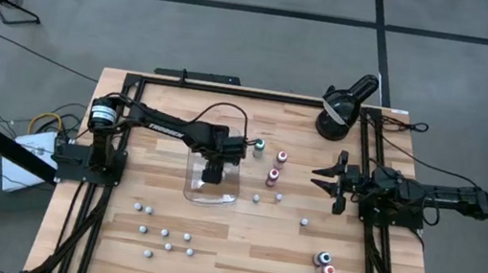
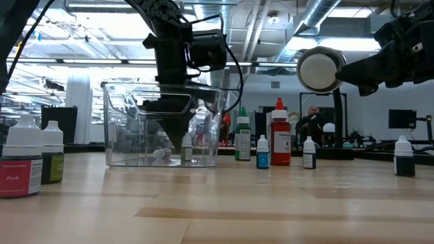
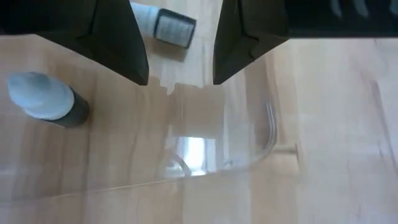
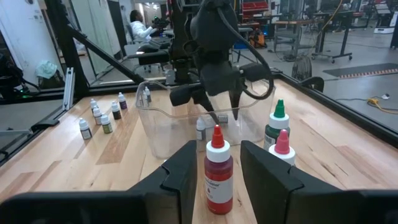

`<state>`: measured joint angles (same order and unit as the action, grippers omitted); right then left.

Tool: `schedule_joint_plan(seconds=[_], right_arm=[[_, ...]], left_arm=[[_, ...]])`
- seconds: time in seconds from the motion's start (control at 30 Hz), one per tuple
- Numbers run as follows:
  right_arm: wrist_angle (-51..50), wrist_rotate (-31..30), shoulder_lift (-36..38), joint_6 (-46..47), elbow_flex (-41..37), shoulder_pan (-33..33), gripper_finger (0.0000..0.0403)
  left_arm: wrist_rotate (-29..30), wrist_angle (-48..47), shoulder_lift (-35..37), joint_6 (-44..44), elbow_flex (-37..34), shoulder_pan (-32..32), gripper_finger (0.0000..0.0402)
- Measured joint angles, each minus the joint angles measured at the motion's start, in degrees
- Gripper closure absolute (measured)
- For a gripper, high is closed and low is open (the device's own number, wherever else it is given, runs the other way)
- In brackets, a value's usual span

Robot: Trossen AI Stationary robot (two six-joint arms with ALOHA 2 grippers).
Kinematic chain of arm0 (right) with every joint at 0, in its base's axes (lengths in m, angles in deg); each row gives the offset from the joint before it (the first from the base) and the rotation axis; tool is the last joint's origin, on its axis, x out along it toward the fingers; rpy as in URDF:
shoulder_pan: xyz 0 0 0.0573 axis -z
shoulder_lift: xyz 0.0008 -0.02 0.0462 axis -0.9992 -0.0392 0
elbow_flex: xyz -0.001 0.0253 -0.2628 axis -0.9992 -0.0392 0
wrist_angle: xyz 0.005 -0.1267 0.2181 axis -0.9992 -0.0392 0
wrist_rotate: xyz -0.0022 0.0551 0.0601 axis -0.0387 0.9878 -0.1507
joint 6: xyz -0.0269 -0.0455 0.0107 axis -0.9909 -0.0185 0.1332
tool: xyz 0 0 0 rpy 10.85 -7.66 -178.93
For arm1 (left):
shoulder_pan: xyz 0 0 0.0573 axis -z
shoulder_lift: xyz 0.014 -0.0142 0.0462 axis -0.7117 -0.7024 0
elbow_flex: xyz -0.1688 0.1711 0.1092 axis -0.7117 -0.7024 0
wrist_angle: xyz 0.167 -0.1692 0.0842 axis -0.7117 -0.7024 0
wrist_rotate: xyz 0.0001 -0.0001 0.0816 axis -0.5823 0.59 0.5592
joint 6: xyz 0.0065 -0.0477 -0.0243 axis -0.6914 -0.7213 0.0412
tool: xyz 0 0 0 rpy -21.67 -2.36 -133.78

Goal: Pick & Place food coloring
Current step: Put the right small violet food coloring bottle into the transparent bin

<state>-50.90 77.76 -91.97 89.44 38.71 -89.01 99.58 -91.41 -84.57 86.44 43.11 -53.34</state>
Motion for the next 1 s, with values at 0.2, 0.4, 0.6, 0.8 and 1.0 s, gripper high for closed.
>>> schedule_joint_plan(seconds=[0.2,0.4,0.6,0.8,1.0], right_arm=[[0.0,0.0,0.0,0.0,0.0,0.0,0.0290],[0.0,0.0,0.0,0.0,0.0,0.0,0.0290],[0.0,0.0,0.0,0.0,0.0,0.0,0.0290],[0.0,0.0,0.0,0.0,0.0,0.0,0.0290],[0.0,0.0,0.0,0.0,0.0,0.0,0.0290]], left_arm=[[-2.8,-3.2,0.0,-8.1,1.2,0.0,0.0229],[-4.6,-4.5,0.0,-15.7,1.2,0.0,0.0229],[-4.6,-4.5,0.1,-15.4,1.2,-0.2,0.0229],[-4.5,-4.4,1.2,-15.9,1.2,-0.2,0.0229],[-4.1,-4.5,4.1,-13.8,1.2,-0.2,0.0229]])
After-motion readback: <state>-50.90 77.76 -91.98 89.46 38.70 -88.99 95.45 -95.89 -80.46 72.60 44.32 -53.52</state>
